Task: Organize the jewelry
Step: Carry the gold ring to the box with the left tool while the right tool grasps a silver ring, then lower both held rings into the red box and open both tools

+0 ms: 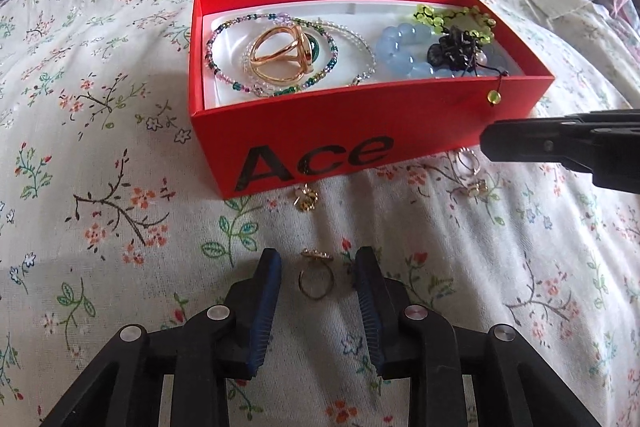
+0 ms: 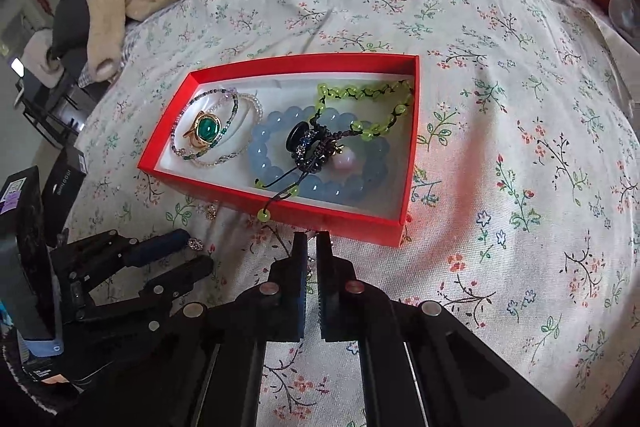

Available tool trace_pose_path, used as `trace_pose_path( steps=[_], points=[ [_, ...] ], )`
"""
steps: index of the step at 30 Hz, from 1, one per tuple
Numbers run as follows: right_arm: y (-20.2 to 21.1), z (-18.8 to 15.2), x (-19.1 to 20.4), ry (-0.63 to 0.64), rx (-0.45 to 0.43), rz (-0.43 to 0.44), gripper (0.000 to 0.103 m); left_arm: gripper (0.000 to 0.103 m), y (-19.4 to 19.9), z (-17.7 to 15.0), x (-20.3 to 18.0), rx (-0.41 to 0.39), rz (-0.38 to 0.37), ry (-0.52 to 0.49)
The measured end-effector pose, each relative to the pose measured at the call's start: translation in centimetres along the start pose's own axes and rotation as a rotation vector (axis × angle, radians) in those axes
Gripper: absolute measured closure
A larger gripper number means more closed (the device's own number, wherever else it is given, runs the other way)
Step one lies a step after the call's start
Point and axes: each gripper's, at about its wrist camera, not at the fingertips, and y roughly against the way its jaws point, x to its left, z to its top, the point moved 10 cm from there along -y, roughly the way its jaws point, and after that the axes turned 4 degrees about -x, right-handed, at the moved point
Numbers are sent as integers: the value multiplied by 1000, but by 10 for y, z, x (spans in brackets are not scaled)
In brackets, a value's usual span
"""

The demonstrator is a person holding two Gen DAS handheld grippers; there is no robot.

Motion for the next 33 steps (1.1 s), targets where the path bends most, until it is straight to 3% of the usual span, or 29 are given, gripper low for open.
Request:
trace_pose_path(
  steps=[1, 3, 4, 5, 7, 16, 18, 19, 20, 33],
  points=[
    [0, -1, -3, -12, 1, -6, 97, 72, 0, 0, 0, 0, 5, 0],
    [-3, -4, -8, -36, 25, -17, 95, 86, -1, 2, 1, -2, 20, -7],
    [-5, -5, -10, -45, 43, -20, 87, 92, -1, 2, 1, 1, 23, -9],
    [-7, -7, -12, -54, 56, -22, 73, 92, 0, 3, 1, 2, 21, -4],
    [-9, -9, -14, -68, 61, -24, 62, 92, 1, 4, 3, 2, 18, 6],
    [-21, -9, -11, -71, 39, -108, 62, 92, 2, 3, 7, 4, 21, 21],
    [-21, -9, -10, -54, 35, -145, 72, 92, 2, 3, 6, 4, 23, 21],
    [-21, -9, -10, -51, 33, -154, 81, 92, 2, 3, 6, 5, 23, 23],
    [-21, -8, -10, -52, 34, -152, 86, 92, 2, 3, 6, 6, 22, 24],
    [1, -6, -16, -141, 46, -63, 86, 92, 20, 14, 11, -30, -4, 68]
  ],
)
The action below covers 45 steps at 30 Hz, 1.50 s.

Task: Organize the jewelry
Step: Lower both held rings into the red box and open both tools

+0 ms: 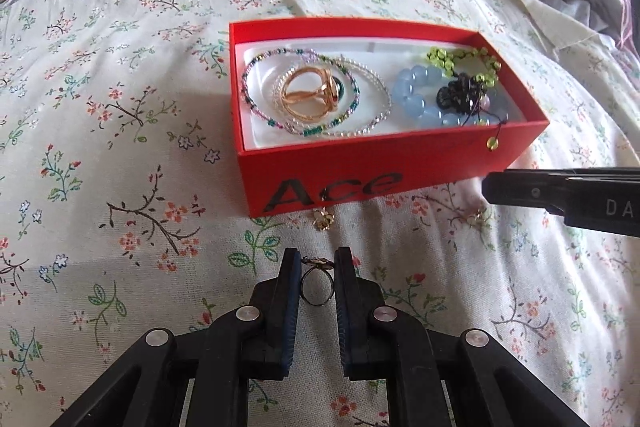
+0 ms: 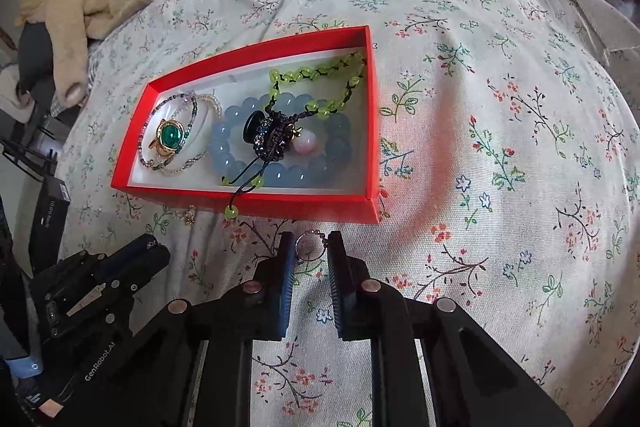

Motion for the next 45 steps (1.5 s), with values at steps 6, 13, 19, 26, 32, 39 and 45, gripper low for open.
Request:
trace_pose_path(
  steps=[6, 13, 19, 26, 32, 39, 45],
  points=[
    [23, 3, 2, -11, -18, 34, 86, 92, 12, 14, 3, -39, -7, 30],
    [53, 16, 3, -20, -87, 67, 86, 92, 24, 39, 6, -104, -10, 69],
    [59, 32, 0, -42, -132, 76, 86, 92, 19, 59, -4, -128, -52, 111],
    [51, 43, -6, -67, -143, 84, 86, 92, 0, 71, -22, -120, -92, 128],
    [44, 46, -10, -86, -130, 90, 85, 91, -7, 74, -25, -112, -112, 159],
    [46, 51, -14, -93, -131, 115, 84, 64, 2, 76, -17, -125, -102, 184],
    [51, 49, -7, -70, -137, 126, 74, 51, 14, 70, -9, -122, -70, 194]
  ],
)
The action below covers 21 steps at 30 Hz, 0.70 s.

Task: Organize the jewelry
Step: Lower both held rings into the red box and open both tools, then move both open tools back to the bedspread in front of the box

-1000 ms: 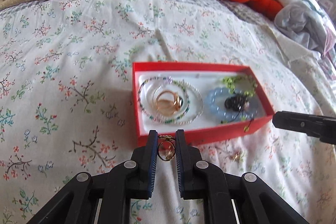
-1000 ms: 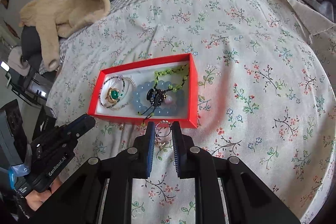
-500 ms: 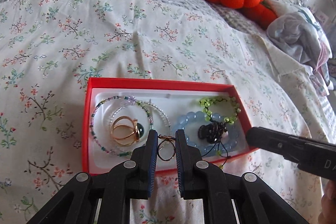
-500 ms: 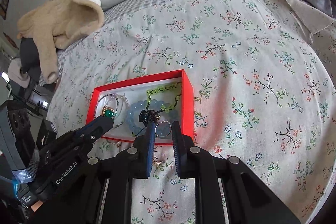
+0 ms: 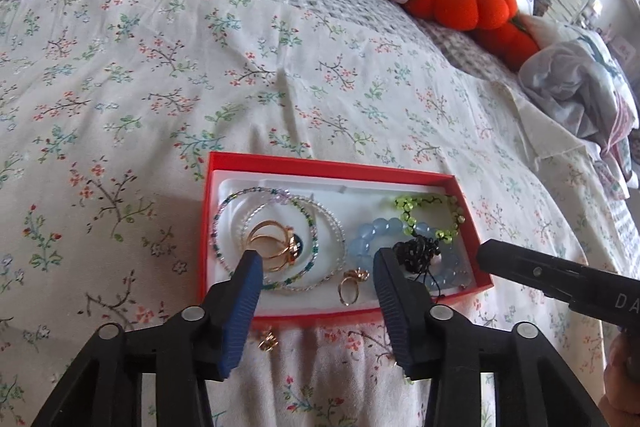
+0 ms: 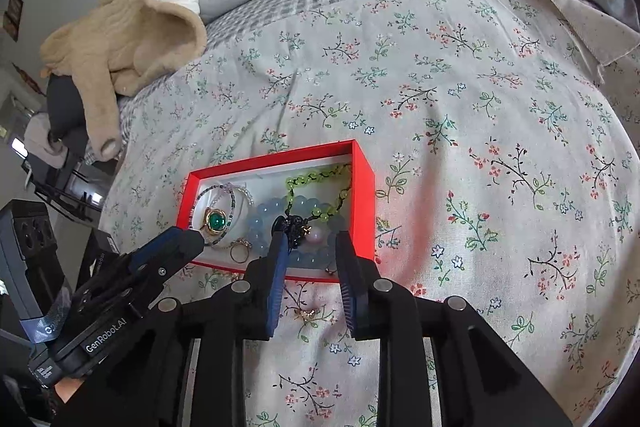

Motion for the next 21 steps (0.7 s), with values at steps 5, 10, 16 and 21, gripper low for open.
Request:
trace_pose_path(
  steps=[5, 10, 16, 21],
  points=[
    [3, -6, 3, 23, 5, -13, 66, 32, 10, -9, 15, 15, 68, 6],
    [5, -17, 5, 70, 5, -49, 49, 19, 19, -20, 34, 15, 146, -7],
    [2, -36, 5, 113, 20, -90, 42, 13, 25, -46, 56, 40, 207, -20],
    [-5, -54, 3, 162, 29, -139, 40, 13, 25, -68, 70, 83, 259, -61]
  ],
)
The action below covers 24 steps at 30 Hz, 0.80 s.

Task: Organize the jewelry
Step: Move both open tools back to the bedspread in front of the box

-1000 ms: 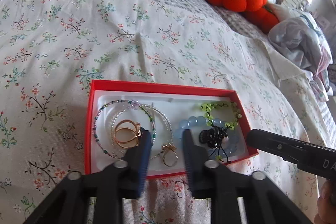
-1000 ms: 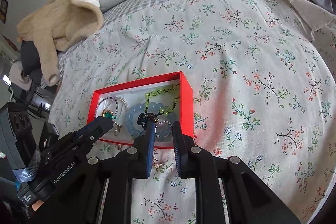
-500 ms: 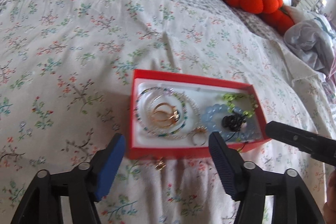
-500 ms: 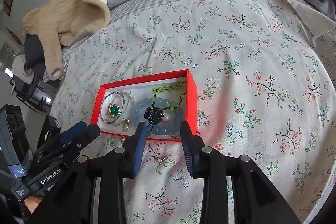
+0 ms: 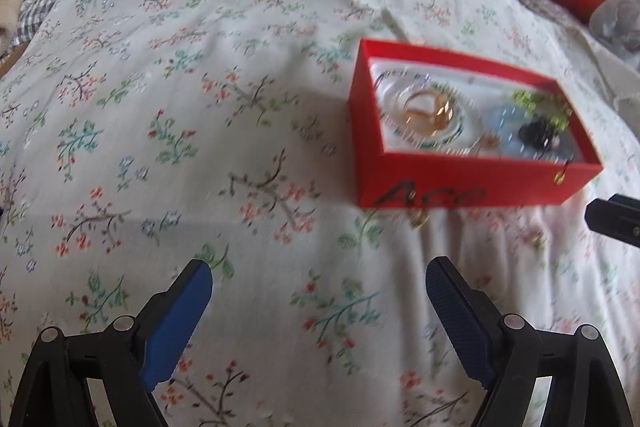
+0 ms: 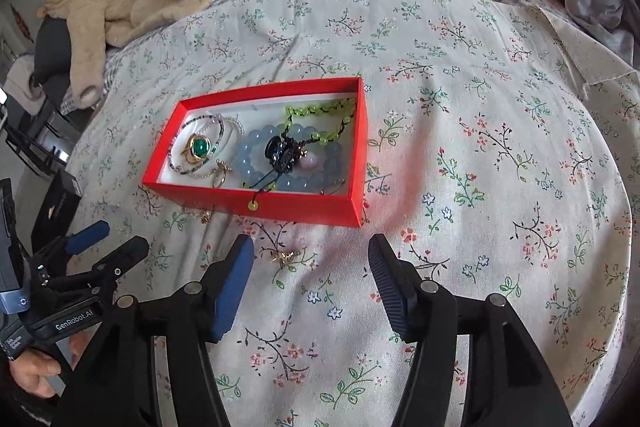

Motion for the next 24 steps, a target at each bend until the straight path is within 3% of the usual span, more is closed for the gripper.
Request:
trace_pose_path(
  steps=[11, 17, 24],
  points=[
    [-29, -51, 7, 133, 35, -89, 40, 13, -6, -32, 11, -4, -17, -74],
    [-32, -50, 4, 116, -30, -76, 28, 13, -10, -35, 16, 3, 15, -71],
    [-39, -40, 10, 165, -102, -86, 26, 13, -10, -33, 18, 2, 63, -79]
  ],
)
